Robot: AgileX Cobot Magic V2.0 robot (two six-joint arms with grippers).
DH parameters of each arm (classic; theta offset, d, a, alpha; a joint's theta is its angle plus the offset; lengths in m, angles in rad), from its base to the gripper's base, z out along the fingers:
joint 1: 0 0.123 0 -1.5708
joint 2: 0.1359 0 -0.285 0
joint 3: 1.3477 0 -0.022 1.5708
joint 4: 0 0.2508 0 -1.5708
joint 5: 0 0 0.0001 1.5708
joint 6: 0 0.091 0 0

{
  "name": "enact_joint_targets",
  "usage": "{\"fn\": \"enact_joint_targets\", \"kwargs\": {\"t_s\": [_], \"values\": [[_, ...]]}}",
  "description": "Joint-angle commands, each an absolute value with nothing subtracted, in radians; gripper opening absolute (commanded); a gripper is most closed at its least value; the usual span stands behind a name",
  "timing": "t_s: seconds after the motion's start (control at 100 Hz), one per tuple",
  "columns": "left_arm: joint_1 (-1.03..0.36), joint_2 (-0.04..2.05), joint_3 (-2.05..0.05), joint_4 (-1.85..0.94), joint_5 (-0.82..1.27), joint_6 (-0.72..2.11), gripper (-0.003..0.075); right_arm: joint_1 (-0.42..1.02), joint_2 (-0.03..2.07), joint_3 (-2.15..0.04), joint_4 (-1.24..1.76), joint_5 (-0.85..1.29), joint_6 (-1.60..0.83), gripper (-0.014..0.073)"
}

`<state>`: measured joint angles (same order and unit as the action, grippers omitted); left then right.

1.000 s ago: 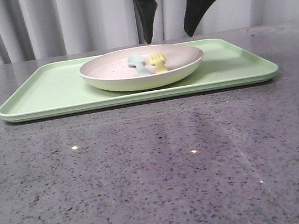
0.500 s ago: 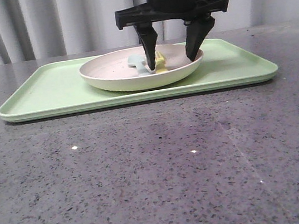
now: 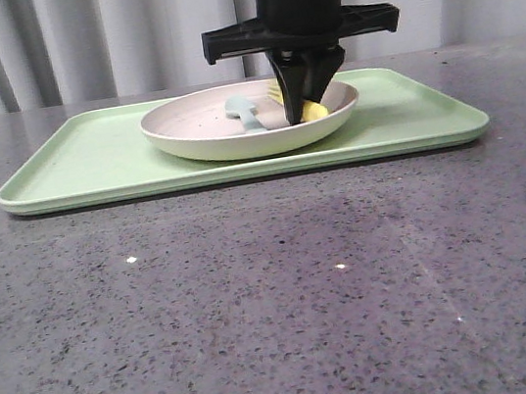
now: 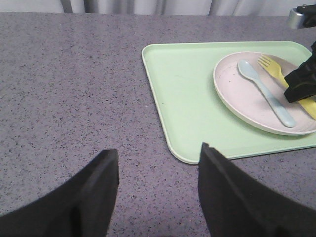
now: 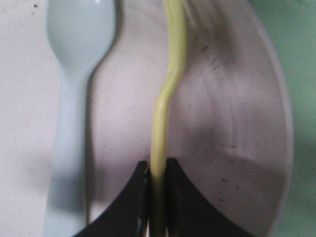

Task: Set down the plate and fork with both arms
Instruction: 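Lower the right gripper and grasp the yellow fork on the plate, then lift the yellow fork with the right gripper and carry it past the plate rim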

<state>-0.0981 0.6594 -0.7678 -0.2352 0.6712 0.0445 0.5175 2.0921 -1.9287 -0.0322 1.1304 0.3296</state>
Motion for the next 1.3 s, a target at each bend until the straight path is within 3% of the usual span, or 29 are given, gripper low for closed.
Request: {"fn": "enact_joint_targets", "kwargs": {"t_s": [0.0,0.25,0.65,1.29], "values": [[-0.096,0.659,-0.793,-0.253,0.602,0.039,0.0365,0.517,2.035,-1.964,-0.053,1.106,0.331,-0.0055],[-0.096,0.659,-0.793,-0.253,0.602,0.039,0.0365,0.516,2.035,-1.973,-0.041,1.107,0.331,-0.0069],[-0.096,0.659,-0.793,-0.253,0.602,0.039,0.0365,0.513,2.030,-2.200,-0.215,1.347,0.331,-0.0069],[-0.096,0.659,-0.793,-0.253,0.602,0.039,0.0365,0.375,1.928,-1.989,-0.158,1.325,0.339,-0.0069]]}}
